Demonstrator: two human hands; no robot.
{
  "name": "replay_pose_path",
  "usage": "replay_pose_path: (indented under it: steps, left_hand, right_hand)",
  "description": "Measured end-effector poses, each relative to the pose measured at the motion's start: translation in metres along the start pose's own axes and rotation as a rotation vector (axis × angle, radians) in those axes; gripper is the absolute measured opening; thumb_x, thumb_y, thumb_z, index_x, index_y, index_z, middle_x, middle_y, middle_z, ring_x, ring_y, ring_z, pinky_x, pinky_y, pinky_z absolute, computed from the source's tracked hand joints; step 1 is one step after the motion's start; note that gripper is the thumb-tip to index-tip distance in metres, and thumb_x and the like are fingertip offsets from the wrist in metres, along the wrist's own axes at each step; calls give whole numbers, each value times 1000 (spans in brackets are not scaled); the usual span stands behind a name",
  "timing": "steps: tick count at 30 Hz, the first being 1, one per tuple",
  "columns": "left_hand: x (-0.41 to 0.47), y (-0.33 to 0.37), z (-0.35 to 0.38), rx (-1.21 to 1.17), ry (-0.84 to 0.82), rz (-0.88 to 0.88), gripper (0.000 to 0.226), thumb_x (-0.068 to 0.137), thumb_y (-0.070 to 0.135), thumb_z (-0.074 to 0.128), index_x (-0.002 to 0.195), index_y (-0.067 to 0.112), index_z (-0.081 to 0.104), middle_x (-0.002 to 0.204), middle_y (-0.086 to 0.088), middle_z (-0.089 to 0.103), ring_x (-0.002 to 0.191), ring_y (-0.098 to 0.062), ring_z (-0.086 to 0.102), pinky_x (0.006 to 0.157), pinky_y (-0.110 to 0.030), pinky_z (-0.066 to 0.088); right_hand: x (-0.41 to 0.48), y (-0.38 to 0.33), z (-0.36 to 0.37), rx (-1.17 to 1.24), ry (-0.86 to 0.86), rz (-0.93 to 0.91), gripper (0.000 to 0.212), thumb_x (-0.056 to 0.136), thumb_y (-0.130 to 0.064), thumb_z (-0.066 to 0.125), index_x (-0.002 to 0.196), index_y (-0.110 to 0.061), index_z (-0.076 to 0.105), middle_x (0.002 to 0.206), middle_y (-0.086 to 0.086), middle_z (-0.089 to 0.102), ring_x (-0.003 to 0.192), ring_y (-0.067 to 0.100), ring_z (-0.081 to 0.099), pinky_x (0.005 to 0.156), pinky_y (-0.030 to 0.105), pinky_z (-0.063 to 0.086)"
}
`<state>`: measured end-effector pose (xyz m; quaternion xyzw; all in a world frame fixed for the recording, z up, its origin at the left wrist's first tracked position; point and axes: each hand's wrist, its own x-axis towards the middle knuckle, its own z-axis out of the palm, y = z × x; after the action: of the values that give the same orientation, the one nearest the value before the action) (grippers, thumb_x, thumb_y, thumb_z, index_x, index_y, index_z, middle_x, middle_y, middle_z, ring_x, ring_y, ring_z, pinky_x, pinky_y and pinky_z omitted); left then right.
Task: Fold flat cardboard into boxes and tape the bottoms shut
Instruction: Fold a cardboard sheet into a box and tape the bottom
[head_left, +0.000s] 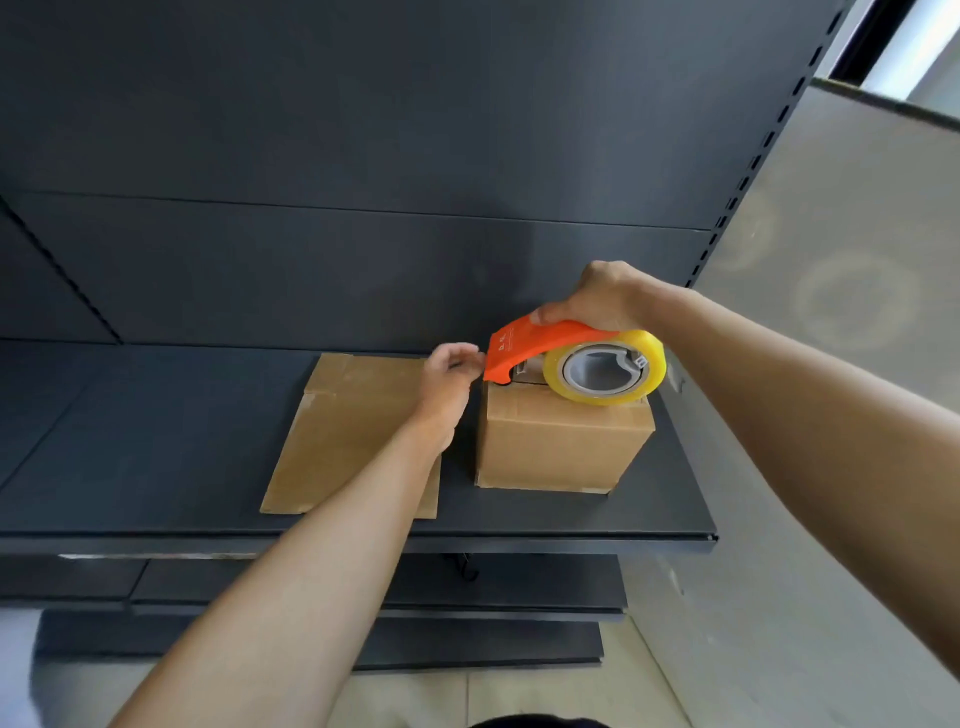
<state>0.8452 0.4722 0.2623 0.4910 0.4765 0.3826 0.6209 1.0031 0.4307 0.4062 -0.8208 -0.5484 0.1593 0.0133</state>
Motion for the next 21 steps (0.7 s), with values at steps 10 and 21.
replay_pose_path:
  steps: [10,21]
  left_hand:
    - [-7,0,17,-2,-154,-72,24,92,4,56,99,24,68,104,-6,68,112,-28,59,105,-45,42]
    - [-8,-2,19,161,-142,44,27,96,6,50,116,15,66,114,-1,66,117,-19,54,106,-32,35]
  right_hand:
    - [2,7,-4,67,-43,-20,52,77,-68,59,72,-17,53,71,1,56,63,14,53,53,25,36]
    - [-6,30,-14,186,-149,-89,43,78,-67,60,76,-24,56,78,-3,60,71,11,55,59,26,38]
